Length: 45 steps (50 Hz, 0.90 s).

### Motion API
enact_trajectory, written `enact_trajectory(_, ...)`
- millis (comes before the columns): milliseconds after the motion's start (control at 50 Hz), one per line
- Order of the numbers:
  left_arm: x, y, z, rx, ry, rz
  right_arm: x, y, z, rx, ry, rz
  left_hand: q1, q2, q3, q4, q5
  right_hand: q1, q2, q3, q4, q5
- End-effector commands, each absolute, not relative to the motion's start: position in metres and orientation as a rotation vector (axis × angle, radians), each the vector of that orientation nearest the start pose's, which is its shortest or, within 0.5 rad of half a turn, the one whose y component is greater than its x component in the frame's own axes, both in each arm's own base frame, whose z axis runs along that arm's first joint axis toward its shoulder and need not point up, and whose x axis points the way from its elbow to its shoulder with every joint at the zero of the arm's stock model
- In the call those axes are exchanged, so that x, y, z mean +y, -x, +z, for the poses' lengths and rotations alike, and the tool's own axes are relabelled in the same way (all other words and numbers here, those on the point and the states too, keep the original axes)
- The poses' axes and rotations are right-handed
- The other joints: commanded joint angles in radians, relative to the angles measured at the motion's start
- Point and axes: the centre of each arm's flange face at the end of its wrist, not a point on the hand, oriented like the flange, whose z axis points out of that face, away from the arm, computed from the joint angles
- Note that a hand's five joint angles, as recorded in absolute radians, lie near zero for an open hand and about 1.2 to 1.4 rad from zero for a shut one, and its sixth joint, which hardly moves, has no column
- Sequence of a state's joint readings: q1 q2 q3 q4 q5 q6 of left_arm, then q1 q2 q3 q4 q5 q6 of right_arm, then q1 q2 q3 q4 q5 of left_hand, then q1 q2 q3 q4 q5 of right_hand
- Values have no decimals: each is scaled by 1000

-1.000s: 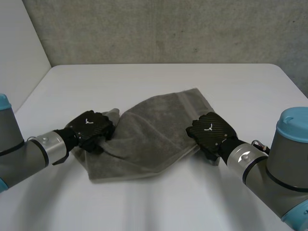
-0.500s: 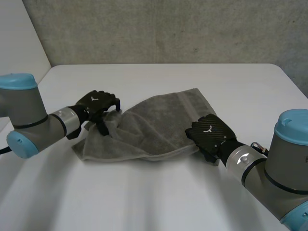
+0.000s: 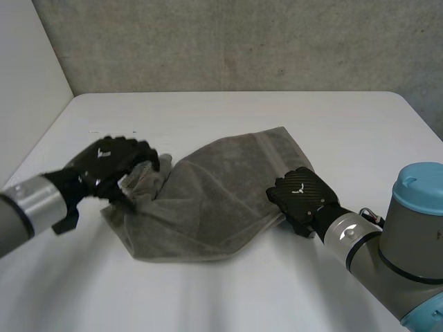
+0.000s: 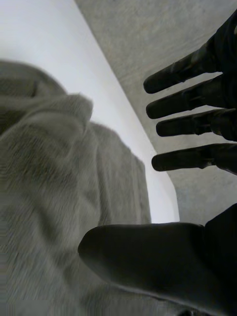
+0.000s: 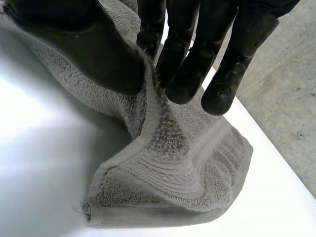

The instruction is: Fold the towel.

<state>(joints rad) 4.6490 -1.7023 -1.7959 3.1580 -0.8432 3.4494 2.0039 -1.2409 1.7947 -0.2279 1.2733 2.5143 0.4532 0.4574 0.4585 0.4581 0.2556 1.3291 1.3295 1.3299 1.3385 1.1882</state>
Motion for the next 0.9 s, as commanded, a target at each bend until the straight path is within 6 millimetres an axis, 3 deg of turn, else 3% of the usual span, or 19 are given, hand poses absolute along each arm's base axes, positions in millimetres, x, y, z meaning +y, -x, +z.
enact_trajectory(20,-222,196,200,2607,-1288,-1996,-220,-276,160,1964,1454,-1761,18,14,13,14,42,67,67,66,58,34)
enact_trajectory(160,-194,192,179,2621,-1378,-1840,-220,-276,159,1967,1453,-1759,86,82,81,81,109,67,67,66,58,34)
enact_trajectory(360,-188,192,167,2684,-1401,-1763,-220,-276,155,1975,1458,-1744,98,94,93,93,121,67,67,66,58,34)
enact_trajectory(660,-233,194,127,2702,-1352,-1640,-219,-275,152,1984,1460,-1728,86,82,81,81,109,67,67,66,58,34)
enact_trajectory(780,-254,200,128,2653,-1352,-1672,-219,-275,151,1985,1462,-1727,83,79,78,78,106,67,67,66,58,34)
enact_trajectory(900,-261,207,136,2610,-1366,-1726,-219,-275,151,1989,1462,-1724,83,79,78,78,106,67,67,66,58,34)
